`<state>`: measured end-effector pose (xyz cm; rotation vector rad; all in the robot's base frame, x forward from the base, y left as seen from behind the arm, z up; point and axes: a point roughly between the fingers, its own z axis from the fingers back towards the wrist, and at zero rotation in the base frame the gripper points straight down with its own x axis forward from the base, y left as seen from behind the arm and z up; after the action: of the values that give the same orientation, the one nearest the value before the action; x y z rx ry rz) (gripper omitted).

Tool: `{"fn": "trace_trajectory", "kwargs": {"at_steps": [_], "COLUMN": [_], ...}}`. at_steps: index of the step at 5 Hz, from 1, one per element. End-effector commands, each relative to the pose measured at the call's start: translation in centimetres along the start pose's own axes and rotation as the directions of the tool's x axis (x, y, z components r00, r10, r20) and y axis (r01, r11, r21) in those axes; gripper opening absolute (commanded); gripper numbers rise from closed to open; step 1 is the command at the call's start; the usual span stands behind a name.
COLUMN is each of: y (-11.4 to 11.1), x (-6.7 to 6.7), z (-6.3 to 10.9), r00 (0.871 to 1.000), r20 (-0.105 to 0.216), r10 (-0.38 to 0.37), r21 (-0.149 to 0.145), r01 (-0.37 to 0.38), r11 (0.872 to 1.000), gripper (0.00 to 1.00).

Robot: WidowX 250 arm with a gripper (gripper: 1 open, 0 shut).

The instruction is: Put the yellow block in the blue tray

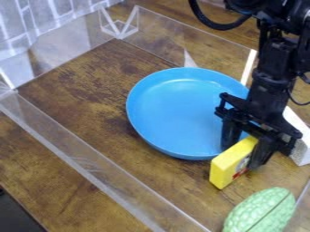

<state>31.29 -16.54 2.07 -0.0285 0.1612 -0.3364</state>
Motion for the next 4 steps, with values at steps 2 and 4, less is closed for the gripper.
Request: {"fn": "trace_trajectory", "kwargs": {"at_steps": [2,4], "y": [1.3,1.6], "x": [0.1,0.4], "z": [1.4,2.1], "r00": [0.999,0.998], "r20": [0.041,0.068], "r10": [0.007,0.002], "r21": [-0.016,-0.029], "r01": [-0.006,0.000], "r11": [1.000,1.000], "gripper": [0.00,0.00]}}
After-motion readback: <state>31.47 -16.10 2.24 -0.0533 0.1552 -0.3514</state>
